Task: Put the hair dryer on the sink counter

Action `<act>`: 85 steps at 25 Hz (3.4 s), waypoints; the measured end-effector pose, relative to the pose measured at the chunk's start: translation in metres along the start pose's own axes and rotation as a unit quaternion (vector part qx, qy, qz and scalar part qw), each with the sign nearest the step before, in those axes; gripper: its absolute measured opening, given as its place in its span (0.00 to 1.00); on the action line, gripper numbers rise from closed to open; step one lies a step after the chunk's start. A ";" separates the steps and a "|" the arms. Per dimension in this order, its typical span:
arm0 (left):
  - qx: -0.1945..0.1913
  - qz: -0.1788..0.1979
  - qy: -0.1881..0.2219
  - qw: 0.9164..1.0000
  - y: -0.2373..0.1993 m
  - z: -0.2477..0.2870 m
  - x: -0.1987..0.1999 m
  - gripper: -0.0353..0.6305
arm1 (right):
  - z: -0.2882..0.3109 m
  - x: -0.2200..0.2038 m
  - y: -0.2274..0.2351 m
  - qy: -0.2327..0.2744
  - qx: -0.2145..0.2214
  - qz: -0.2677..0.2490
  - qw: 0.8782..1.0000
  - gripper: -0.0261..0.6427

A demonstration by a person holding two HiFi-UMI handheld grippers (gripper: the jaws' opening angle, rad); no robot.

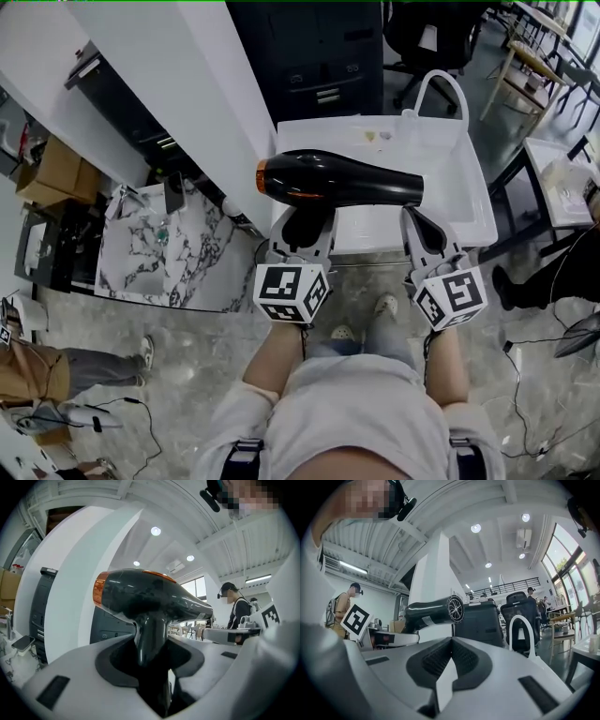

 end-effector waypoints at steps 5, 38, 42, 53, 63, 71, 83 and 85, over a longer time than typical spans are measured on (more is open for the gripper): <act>0.004 -0.012 -0.007 1.000 -0.018 0.023 -0.005 0.31 | 0.025 -0.005 0.016 -0.001 -0.002 0.009 1.000 0.05; 0.124 -0.087 -0.199 0.968 -0.120 0.237 -0.125 0.31 | 0.236 -0.037 0.185 -0.102 0.092 0.046 0.989 0.05; 0.131 -0.081 -0.231 0.961 -0.124 0.251 -0.149 0.31 | 0.242 -0.045 0.198 -0.111 0.093 0.051 0.988 0.05; 0.142 -0.075 -0.295 0.942 -0.129 0.266 -0.200 0.31 | 0.241 -0.060 0.219 -0.120 0.084 0.068 0.987 0.05; 0.153 -0.077 -0.356 0.919 -0.132 0.270 -0.229 0.31 | 0.232 -0.066 0.230 -0.126 0.078 0.072 0.986 0.05; 0.159 -0.076 -0.394 0.902 -0.136 0.272 -0.246 0.31 | 0.230 -0.071 0.234 -0.131 0.081 0.070 0.986 0.05; 0.151 -0.057 -0.427 0.890 -0.135 0.271 -0.260 0.31 | 0.234 -0.074 0.232 -0.135 0.086 0.071 0.985 0.05; 0.150 -0.058 -0.425 0.891 -0.136 0.271 -0.261 0.31 | 0.235 -0.074 0.231 -0.134 0.088 0.070 0.985 0.05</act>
Point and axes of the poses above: the fingertips, and each gripper's own axes: z forward along the fingers, y to its right, x out of its top, the point moved 9 cm from there along -z, backward along the fingers, and after that the axes turned 6 degrees about z, right-handed, at the moved point
